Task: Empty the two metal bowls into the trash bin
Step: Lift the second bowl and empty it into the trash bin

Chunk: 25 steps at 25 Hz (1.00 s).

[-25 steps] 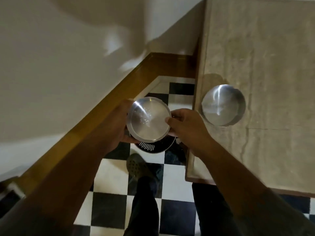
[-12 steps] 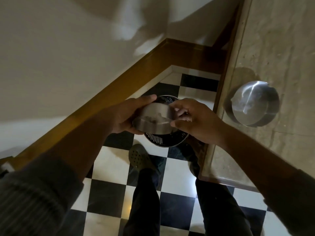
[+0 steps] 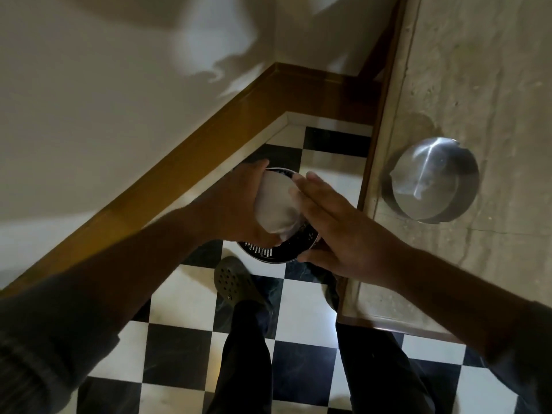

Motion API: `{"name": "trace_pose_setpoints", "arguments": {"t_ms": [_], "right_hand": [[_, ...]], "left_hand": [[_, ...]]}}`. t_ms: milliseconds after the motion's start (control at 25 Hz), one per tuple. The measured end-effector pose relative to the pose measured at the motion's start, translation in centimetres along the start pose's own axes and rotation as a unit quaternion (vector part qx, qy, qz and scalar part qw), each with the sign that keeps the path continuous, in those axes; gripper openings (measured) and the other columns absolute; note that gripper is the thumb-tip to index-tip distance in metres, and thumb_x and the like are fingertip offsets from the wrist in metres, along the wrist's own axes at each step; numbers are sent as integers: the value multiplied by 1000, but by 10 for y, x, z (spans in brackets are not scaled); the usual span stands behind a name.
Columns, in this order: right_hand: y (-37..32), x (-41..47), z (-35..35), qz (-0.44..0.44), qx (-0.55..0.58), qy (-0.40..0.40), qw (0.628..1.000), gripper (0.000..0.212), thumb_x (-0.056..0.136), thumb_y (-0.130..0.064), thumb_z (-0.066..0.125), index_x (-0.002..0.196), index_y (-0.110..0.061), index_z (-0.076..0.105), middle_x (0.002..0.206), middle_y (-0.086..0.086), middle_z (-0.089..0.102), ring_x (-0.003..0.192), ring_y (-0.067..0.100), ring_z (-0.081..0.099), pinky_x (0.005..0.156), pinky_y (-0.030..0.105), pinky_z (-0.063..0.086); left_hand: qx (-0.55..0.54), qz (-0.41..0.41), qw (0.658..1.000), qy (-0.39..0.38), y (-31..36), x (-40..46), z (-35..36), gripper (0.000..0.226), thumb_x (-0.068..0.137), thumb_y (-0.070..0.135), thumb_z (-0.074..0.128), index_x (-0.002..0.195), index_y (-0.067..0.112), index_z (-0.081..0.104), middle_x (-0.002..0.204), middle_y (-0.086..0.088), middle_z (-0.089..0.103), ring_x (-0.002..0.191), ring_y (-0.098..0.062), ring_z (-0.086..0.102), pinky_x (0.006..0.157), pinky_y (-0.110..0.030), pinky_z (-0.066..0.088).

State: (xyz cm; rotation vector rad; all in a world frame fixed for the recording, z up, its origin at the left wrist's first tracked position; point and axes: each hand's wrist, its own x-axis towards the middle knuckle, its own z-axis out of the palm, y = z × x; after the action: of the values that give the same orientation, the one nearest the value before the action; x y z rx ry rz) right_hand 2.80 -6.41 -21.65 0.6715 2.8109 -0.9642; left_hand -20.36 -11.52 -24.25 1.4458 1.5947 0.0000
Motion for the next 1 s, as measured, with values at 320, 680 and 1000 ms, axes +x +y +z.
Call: {"name": "trace_pose_setpoints", "arguments": {"t_ms": [320, 680, 1000], "right_hand": [[-15, -1, -10, -12, -45, 212, 976, 115, 75, -79, 54, 154, -15, 1, 149, 35, 12, 147, 50, 7, 124, 52, 10], [-8, 1, 3, -28, -76, 205, 975, 116, 75, -75, 62, 143, 7, 16, 159, 25, 10, 148, 34, -2, 124, 46, 7], [8, 14, 64, -50, -159, 1, 986, 58, 81, -21, 64, 135, -3, 54, 145, 25, 52, 135, 47, 47, 104, 55, 45]], "left_hand": [[21, 80, 982, 168, -19, 3, 54, 138, 48, 69, 79, 153, 4, 19, 152, -17, 39, 136, -29, 39, 105, -36, 36], [14, 95, 976, 193, -30, -4, 74, 139, 48, 66, 84, 151, -2, 18, 149, -24, 40, 134, -29, 39, 102, -42, 40], [-82, 43, 980, 177, -17, -6, 74, 132, 49, 66, 79, 154, 11, 19, 150, -10, 39, 130, -17, 40, 97, -29, 45]]}}
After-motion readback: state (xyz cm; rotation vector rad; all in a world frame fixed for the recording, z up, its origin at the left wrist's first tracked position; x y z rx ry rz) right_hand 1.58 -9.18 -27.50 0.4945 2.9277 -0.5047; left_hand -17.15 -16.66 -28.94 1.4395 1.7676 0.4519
